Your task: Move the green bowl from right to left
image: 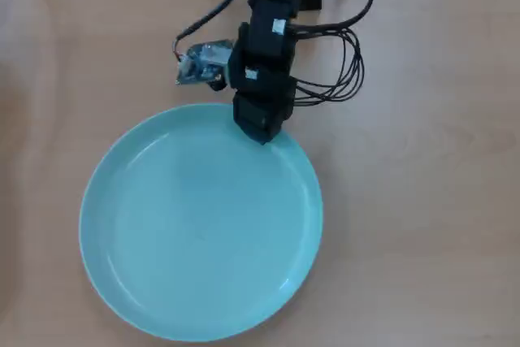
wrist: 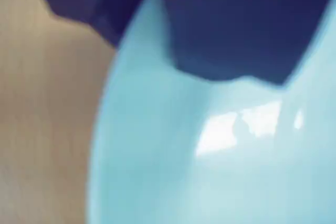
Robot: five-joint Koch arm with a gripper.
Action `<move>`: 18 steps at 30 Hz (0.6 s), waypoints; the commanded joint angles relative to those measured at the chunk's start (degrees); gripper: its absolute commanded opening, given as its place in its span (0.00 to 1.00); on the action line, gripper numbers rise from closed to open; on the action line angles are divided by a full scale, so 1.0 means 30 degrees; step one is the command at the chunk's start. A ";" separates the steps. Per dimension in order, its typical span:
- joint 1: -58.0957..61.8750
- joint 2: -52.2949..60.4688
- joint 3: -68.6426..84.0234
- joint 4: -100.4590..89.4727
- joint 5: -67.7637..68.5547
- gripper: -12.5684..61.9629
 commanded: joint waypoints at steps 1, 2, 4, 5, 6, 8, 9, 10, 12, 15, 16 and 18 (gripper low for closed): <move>-0.0703 0.0088 -0.0469 -0.0088 -0.0146 0.07; -0.0967 0.0117 -0.0498 -0.0088 -0.0146 0.07; -0.1377 0.0146 -0.0498 -0.0059 -0.0146 0.07; -0.1611 0.0146 -0.0498 -0.0029 -0.0176 0.07; -0.1846 0.0146 -0.0439 -0.0029 -0.0146 0.07; -0.2314 0.0117 -0.0381 0.0029 -0.0146 0.07; -0.2607 0.0146 -0.0352 0.0059 -0.0146 0.07; -0.2900 0.0146 -0.0322 0.0088 -0.0146 0.07; -0.3604 0.0146 -0.0322 0.0146 -0.0176 0.07; -0.4863 0.0146 -0.0322 0.0146 -0.0176 0.07; -0.5273 0.0146 -0.0322 0.0176 -0.0176 0.07; -0.6123 0.0146 -0.0322 0.0322 -0.0176 0.07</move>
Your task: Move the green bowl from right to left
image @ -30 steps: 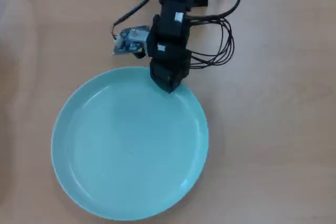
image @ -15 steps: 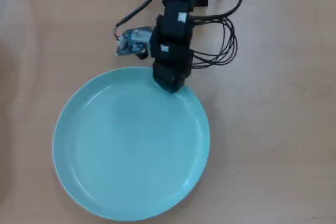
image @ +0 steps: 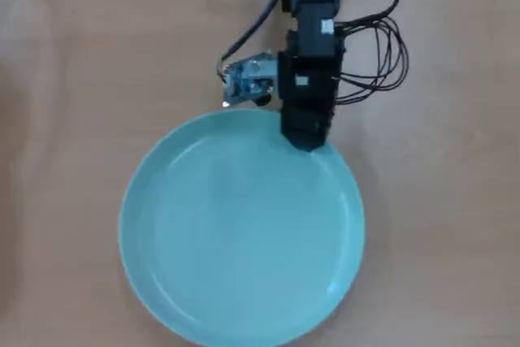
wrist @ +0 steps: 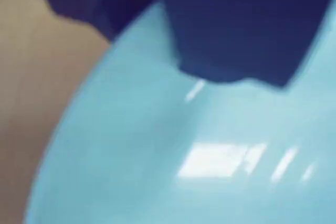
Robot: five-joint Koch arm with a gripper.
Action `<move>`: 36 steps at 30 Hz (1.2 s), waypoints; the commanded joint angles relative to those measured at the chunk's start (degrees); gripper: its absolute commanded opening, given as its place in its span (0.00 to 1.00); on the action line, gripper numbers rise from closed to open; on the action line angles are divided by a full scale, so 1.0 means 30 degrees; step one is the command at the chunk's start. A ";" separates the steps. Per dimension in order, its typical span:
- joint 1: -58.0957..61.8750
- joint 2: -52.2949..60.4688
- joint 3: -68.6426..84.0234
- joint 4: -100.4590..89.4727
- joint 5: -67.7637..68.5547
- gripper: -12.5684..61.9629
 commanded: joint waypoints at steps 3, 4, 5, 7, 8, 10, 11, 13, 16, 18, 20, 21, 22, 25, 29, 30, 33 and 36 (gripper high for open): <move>-0.2139 0.0146 -0.0264 0.0732 -0.0352 0.07; -0.2520 0.0146 -0.0264 0.0791 -0.0352 0.07; -0.2900 0.0117 -0.0234 0.0850 -0.0352 0.07; -0.3691 0.0146 -0.0117 0.0879 -0.0352 0.07; -0.4043 0.0146 -0.0088 0.0879 -0.0352 0.07; -0.4863 0.0146 -0.0088 0.0879 -0.0322 0.07; -0.5332 0.0146 -0.0088 0.0850 -0.0322 0.07; -0.6211 0.0146 -0.0088 0.0820 -0.0322 0.07; -0.7412 0.0146 -0.0088 0.0791 -0.0352 0.07; -0.8262 0.0146 -0.0117 0.0791 -0.0352 0.07; -0.9141 0.0146 -0.0176 0.0791 -0.0352 0.07; -0.9580 0.0146 -0.0205 0.0762 -0.0352 0.07; -1.0078 0.0146 -0.0234 0.0732 -0.0352 0.07; -1.1514 0.0146 -0.0293 0.0674 -0.0352 0.07; -1.3271 0.0117 -0.0322 0.0469 -0.0322 0.07; -1.3652 0.0117 -0.0322 0.0381 -0.0293 0.07; -1.4971 0.0117 -0.0352 0.0117 -0.0205 0.07; -1.6113 0.0117 -0.0381 -0.0117 -0.0176 0.07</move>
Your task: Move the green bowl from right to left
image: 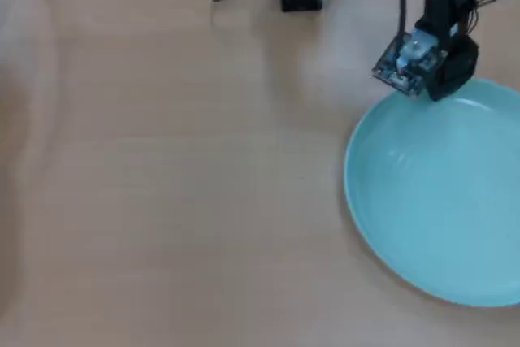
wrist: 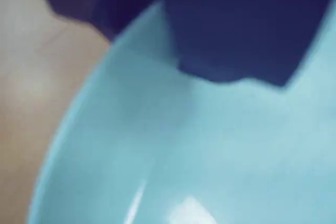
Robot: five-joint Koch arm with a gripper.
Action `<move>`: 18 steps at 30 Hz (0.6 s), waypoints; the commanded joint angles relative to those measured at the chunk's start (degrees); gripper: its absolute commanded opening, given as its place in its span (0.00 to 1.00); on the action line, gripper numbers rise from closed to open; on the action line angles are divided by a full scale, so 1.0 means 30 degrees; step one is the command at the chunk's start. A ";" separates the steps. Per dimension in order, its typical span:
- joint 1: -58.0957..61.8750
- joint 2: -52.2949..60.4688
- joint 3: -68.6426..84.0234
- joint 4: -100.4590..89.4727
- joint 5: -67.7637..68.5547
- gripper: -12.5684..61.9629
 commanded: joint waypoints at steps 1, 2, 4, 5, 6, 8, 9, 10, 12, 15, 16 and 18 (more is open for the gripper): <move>-0.1230 0.0117 -0.0352 -0.0176 -0.0176 0.07; -0.1523 0.0117 -0.0352 -0.0293 -0.0176 0.07; -0.2109 0.0088 -0.0352 -0.0498 -0.0176 0.07; -0.2285 0.0088 -0.0322 -0.0557 -0.0146 0.07; -0.2402 0.0088 -0.0322 -0.0615 -0.0117 0.07; -0.2607 0.0088 -0.0352 -0.0615 -0.0117 0.07; -0.2725 0.0088 -0.0352 -0.0645 -0.0117 0.07; -0.2783 0.0088 -0.0352 -0.0645 -0.0117 0.07; -0.2813 0.0088 -0.0352 -0.0645 -0.0088 0.07; -0.2783 0.0059 -0.0322 -0.0645 -0.0088 0.07; -0.2725 0.0059 -0.0234 -0.0615 -0.0117 0.07; -0.2578 0.0117 -0.0117 -0.0498 -0.0146 0.07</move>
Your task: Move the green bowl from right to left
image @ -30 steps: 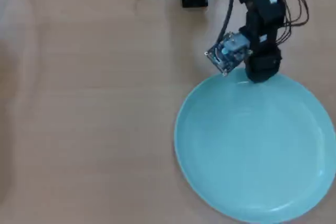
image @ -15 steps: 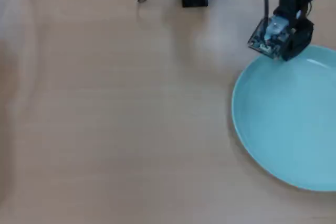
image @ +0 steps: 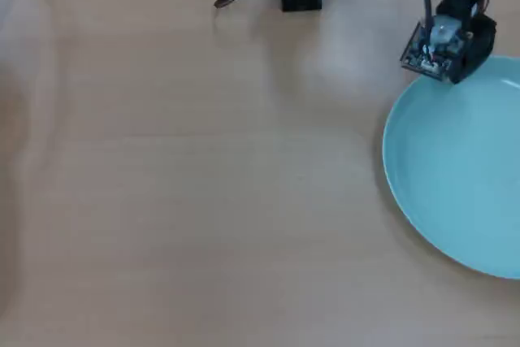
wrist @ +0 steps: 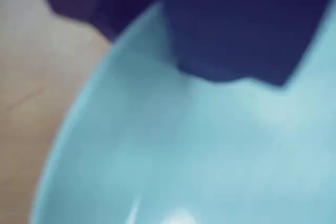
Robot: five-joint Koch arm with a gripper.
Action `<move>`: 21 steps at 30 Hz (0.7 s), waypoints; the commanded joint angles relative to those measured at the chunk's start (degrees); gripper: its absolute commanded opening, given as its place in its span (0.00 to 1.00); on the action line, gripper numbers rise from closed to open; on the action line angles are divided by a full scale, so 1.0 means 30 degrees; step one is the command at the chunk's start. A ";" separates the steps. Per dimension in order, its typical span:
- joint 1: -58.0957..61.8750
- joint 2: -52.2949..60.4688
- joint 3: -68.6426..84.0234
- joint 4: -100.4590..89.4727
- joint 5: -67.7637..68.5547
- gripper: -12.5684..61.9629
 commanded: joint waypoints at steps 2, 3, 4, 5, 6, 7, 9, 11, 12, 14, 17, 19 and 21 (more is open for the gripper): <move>0.0088 0.0117 -0.0059 0.0176 -0.0205 0.07; 0.0293 0.0117 -0.0088 0.0176 -0.0205 0.07; 0.0410 0.0088 -0.0117 0.0146 -0.0176 0.07; 0.0498 0.0059 -0.0146 0.0146 -0.0117 0.07; 0.0527 0.0059 -0.0176 0.0146 -0.0117 0.07; 0.0645 0.0029 -0.0234 0.0146 -0.0117 0.07; 0.0938 0.0029 -0.0293 0.0146 -0.0088 0.07; 0.1055 0.0029 -0.0322 0.0146 -0.0088 0.07; 0.1084 0.0029 -0.0322 0.0146 -0.0088 0.07; 0.1201 0.0088 -0.0088 0.0205 -0.0088 0.07; 0.1465 0.0293 0.0527 0.0586 -0.0088 0.07; 0.1904 0.0674 0.0791 0.1055 -0.0117 0.07; 0.2051 0.0820 0.0732 0.1318 -0.0205 0.07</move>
